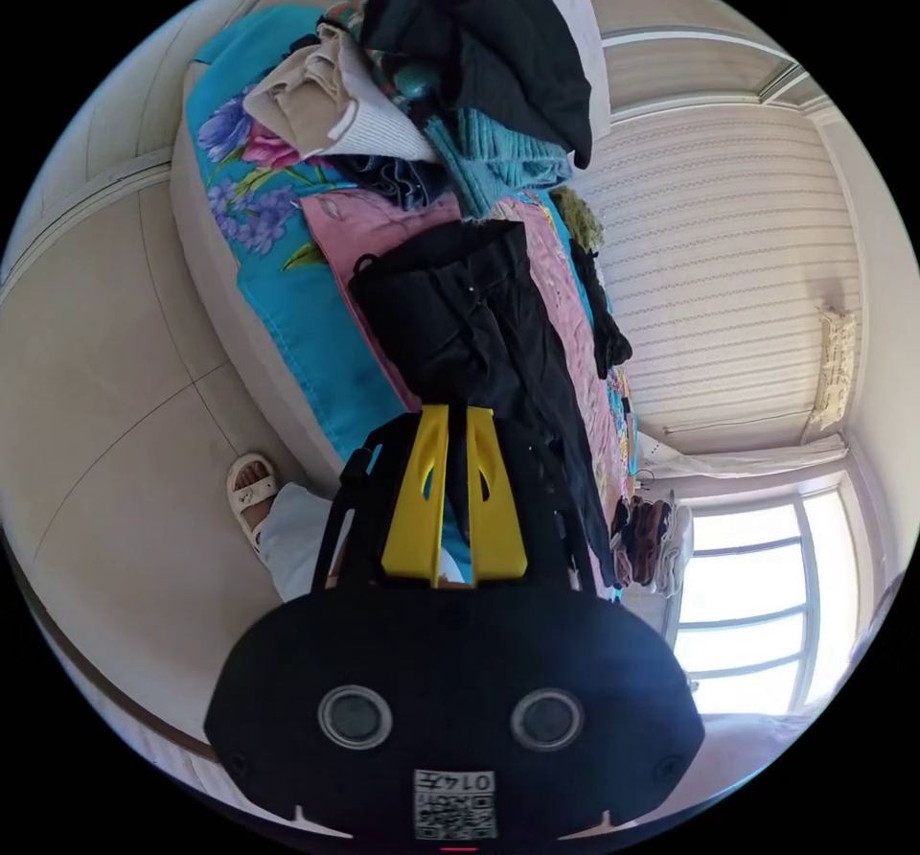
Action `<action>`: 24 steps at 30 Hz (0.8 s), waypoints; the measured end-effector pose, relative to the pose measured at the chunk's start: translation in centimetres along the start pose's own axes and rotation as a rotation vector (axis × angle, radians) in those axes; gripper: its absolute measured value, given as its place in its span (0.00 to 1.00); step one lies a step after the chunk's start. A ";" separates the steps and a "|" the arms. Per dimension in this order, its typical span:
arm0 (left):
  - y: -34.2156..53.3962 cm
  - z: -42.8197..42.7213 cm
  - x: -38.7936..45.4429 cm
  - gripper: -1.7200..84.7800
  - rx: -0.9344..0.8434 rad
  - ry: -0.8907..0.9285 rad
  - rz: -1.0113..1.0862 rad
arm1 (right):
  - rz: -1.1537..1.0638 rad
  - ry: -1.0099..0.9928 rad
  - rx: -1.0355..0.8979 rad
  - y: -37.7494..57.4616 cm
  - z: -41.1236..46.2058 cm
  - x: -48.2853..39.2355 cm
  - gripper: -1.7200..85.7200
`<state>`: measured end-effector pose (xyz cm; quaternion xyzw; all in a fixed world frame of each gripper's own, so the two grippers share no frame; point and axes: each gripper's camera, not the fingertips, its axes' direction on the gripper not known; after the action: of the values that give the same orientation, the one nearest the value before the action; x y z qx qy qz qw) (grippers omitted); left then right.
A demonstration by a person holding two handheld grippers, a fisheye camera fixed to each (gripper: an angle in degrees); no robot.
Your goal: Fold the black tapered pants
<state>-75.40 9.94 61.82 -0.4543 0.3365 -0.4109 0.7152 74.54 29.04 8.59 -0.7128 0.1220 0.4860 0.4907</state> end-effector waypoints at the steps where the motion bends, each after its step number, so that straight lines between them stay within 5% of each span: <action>1: -0.2 -0.3 0.1 0.06 -0.006 -0.010 -0.003 | 0.017 -0.007 0.016 0.2 0.5 0.2 0.11; 9: -0.7 -1.9 0.4 0.06 -0.010 -0.034 -0.042 | 0.068 -0.165 0.045 -0.3 3.0 0.6 0.05; 24: -6.9 -3.9 11.6 0.05 0.077 0.098 0.267 | -0.261 -0.334 0.009 -8.6 1.1 -11.2 0.03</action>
<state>-75.61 -3.62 65.57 -0.3571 0.4124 -0.3462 0.7632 73.95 30.72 22.65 -0.6301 -0.0524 0.5290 0.5660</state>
